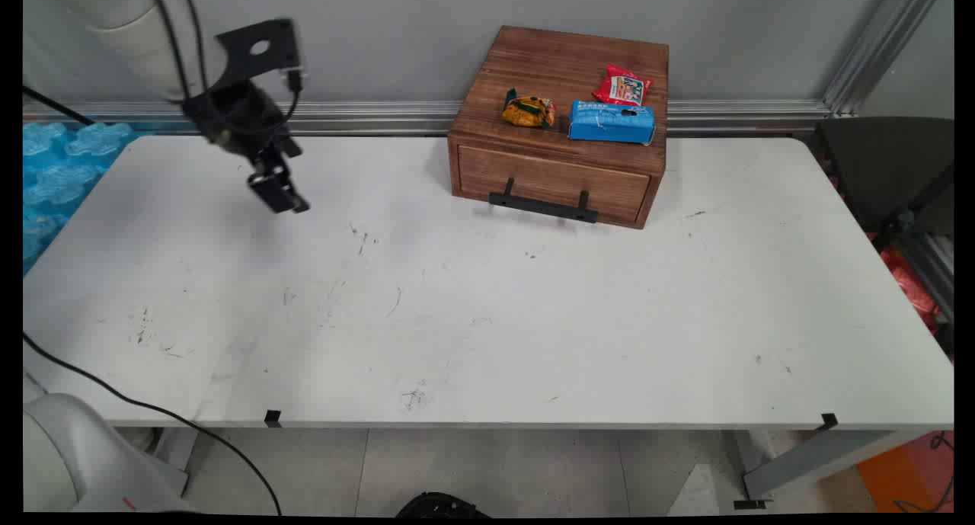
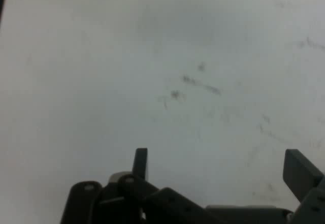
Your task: Open the drawer
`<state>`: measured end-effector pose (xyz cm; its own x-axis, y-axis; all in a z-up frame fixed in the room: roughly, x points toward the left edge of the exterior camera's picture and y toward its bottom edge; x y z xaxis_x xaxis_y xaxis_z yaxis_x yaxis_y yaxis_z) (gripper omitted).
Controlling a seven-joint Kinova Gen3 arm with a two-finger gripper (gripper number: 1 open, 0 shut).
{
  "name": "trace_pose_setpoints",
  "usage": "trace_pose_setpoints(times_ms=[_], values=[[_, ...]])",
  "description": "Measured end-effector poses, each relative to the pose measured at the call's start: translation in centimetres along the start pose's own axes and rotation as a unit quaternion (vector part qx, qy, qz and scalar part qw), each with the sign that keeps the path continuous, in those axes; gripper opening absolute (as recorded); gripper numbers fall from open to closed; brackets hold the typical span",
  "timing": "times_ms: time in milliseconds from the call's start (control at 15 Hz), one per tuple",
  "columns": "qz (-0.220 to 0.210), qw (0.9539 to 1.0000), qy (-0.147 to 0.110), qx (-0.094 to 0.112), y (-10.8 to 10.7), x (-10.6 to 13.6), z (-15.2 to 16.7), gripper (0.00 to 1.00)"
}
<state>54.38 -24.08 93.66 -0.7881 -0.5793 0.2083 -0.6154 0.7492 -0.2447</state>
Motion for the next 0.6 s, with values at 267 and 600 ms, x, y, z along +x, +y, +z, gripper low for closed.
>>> trace_pose_setpoints(times_ms=[267, 600], values=[[0.01, 0.9998, 0.018, 0.004, -0.5, 3.0, 0.1, 1.0], [0.028, 0.9981, 0.055, 0.007, -1.0, 8.2, 0.2, 1.0]])
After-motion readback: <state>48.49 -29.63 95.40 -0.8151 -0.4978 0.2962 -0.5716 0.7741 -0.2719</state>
